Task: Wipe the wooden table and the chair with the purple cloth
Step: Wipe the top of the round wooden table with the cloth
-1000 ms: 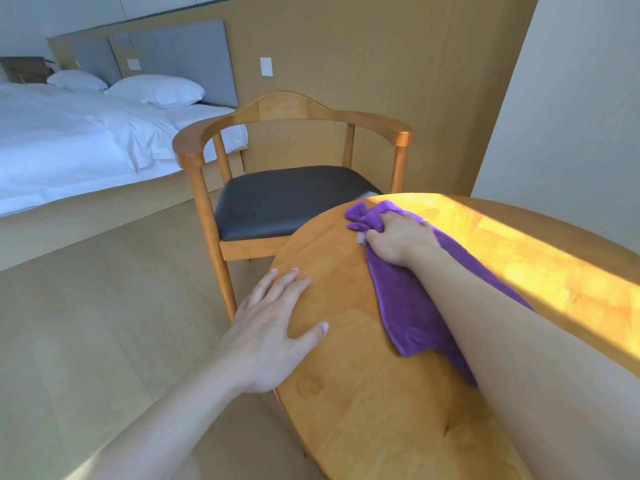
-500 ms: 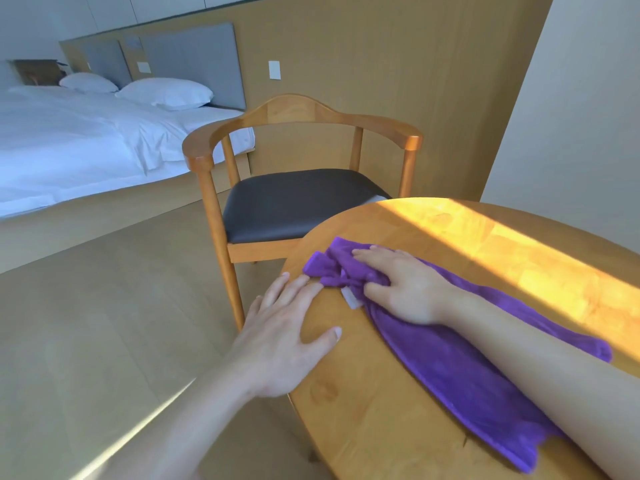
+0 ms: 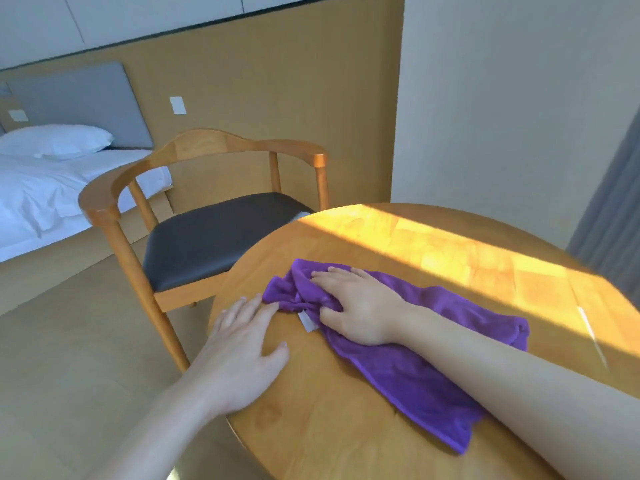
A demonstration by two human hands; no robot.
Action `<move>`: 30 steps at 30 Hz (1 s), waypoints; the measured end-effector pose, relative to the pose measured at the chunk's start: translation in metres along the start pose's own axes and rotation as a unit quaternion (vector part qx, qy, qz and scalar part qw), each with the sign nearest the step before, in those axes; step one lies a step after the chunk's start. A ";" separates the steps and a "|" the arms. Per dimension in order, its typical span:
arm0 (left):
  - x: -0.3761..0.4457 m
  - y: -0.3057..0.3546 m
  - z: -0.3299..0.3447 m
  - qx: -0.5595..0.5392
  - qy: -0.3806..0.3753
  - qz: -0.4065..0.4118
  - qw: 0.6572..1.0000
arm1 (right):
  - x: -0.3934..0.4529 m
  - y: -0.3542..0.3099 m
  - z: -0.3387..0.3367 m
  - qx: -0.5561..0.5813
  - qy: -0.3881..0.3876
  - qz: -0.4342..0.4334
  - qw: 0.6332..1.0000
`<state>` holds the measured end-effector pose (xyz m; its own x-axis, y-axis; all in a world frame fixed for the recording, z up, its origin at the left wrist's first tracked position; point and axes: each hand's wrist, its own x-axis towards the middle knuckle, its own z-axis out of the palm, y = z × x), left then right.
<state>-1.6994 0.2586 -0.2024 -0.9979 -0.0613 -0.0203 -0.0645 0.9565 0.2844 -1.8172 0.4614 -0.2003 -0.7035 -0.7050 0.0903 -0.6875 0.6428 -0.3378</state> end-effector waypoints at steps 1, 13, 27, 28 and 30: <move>0.005 0.009 0.001 0.001 -0.007 0.019 1.000 | -0.012 0.005 -0.002 0.002 0.005 0.002 1.000; 0.060 0.062 0.022 0.034 -0.030 0.077 0.996 | -0.009 0.060 -0.030 0.012 0.094 0.170 0.981; 0.055 0.055 0.024 0.026 -0.017 0.086 0.996 | -0.104 0.040 -0.019 -0.015 0.044 0.082 0.996; 0.056 0.057 0.022 0.030 -0.022 0.086 0.996 | -0.107 0.046 -0.024 0.001 0.049 0.079 0.996; 0.060 0.063 0.017 0.045 -0.039 0.081 0.995 | -0.103 0.061 -0.037 0.037 0.064 0.095 0.993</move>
<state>-1.7632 0.3197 -0.2021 -0.9919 0.1139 -0.0558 0.1004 0.9742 0.2022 -1.7936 0.5842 -0.1958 -0.8400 -0.5256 0.1347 -0.5277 0.7337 -0.4281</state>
